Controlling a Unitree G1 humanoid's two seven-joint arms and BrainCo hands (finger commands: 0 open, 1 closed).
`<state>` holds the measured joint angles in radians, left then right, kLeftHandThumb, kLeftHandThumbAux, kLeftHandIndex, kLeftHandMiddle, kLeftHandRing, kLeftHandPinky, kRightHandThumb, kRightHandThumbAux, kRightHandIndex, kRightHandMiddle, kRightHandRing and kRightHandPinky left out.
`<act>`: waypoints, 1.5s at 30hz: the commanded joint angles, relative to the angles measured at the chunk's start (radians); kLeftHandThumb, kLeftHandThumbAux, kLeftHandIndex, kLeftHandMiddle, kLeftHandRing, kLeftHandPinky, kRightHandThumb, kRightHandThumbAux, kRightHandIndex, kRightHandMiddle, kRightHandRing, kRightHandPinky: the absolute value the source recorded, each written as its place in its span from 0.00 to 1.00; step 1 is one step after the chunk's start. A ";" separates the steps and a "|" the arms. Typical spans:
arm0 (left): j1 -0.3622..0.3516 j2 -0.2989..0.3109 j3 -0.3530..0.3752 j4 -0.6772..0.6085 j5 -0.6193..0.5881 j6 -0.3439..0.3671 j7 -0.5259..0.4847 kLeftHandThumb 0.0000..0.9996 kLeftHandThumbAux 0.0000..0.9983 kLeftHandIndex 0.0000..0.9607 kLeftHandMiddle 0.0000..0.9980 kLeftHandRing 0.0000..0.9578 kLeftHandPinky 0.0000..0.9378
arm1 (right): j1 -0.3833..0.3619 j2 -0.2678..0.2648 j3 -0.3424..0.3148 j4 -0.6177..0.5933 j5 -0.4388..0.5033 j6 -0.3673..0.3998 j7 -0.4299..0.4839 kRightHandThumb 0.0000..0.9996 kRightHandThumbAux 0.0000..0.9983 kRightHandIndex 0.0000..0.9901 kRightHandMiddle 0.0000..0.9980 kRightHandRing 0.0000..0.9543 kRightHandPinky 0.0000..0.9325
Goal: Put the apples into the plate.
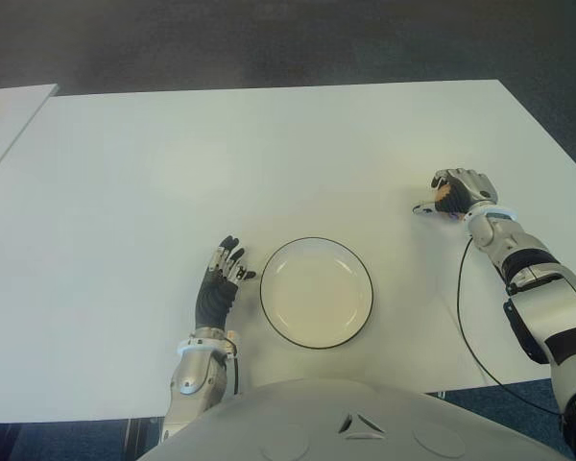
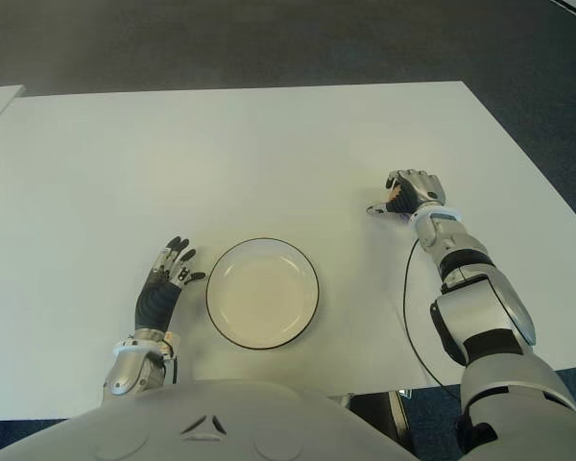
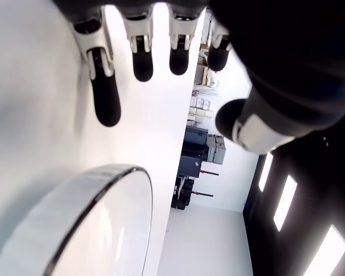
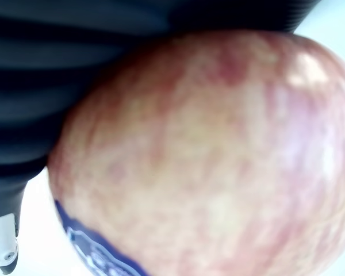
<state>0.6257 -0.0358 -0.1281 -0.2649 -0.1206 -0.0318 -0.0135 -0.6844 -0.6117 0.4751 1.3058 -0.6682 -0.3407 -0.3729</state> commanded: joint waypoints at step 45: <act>0.006 0.010 0.034 0.044 -0.020 0.008 -0.026 0.24 0.58 0.01 0.09 0.13 0.16 | 0.060 0.040 -0.071 0.018 0.053 0.023 0.029 0.86 0.68 0.40 0.54 0.88 0.77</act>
<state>0.6213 -0.0327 -0.0969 -0.2554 -0.1376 -0.0492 -0.0273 -0.6737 -0.5995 0.4024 1.3004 -0.6211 -0.3278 -0.3691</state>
